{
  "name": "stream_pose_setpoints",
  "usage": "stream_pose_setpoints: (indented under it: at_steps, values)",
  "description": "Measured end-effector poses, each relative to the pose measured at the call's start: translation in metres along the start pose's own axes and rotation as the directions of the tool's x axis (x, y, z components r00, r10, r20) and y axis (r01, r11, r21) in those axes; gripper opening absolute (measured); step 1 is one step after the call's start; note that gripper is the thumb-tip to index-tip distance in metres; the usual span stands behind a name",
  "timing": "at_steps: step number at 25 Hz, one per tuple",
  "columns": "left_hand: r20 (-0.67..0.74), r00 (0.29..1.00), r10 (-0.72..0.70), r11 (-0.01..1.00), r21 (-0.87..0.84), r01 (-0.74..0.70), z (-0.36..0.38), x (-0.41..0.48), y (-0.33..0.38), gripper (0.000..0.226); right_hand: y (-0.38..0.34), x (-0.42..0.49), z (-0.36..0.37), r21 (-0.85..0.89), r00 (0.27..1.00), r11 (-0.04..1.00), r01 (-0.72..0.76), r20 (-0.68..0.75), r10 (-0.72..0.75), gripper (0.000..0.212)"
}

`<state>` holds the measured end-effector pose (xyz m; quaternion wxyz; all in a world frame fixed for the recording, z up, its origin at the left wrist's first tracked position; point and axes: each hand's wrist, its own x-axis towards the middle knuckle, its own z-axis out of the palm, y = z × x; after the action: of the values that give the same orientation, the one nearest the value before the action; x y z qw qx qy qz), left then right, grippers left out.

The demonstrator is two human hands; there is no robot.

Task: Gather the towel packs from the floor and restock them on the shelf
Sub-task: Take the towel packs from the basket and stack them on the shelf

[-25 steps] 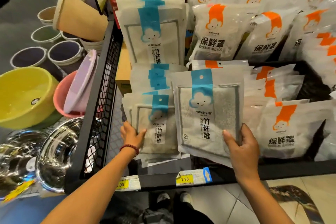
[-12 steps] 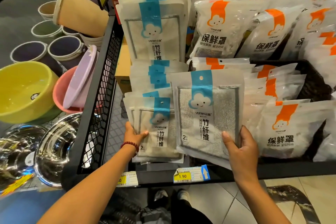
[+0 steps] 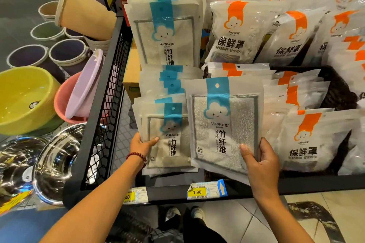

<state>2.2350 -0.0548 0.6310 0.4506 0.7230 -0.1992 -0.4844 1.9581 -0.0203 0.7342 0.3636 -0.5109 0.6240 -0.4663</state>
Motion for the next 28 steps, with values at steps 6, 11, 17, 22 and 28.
stream_pose_setpoints:
  at_steps: [6, 11, 17, 22, 28]
  values:
    - [0.032, 0.96, 0.279, 0.954, -0.122, -0.274, 0.002, 0.029, 0.049, 0.046, 0.004, 0.0, 0.007, -0.025, 1.0, 1.0, 0.017, 0.005, -0.017, 0.021]
    - [0.053, 0.959, 0.279, 0.96, -0.021, -0.278, 0.009, 0.036, 0.017, 0.059, 0.005, -0.001, 0.011, -0.002, 1.0, 1.0, -0.001, 0.008, 0.001, 0.022]
    - [0.042, 0.964, 0.262, 0.954, 0.138, -0.265, 0.002, 0.048, -0.006, 0.069, 0.005, -0.001, 0.015, 0.007, 1.0, 1.0, -0.024, 0.013, 0.024, 0.023]
    - [0.064, 0.959, 0.276, 0.923, 0.261, -0.283, 0.0, 0.043, 0.001, 0.069, 0.007, -0.004, 0.021, -0.022, 0.999, 0.999, -0.028, 0.036, 0.029, 0.019]
    - [0.042, 0.958, 0.283, 0.851, 0.451, -0.271, 0.0, 0.038, 0.015, 0.067, 0.006, -0.005, 0.023, -0.013, 0.995, 0.999, -0.05, 0.084, 0.051, 0.015]
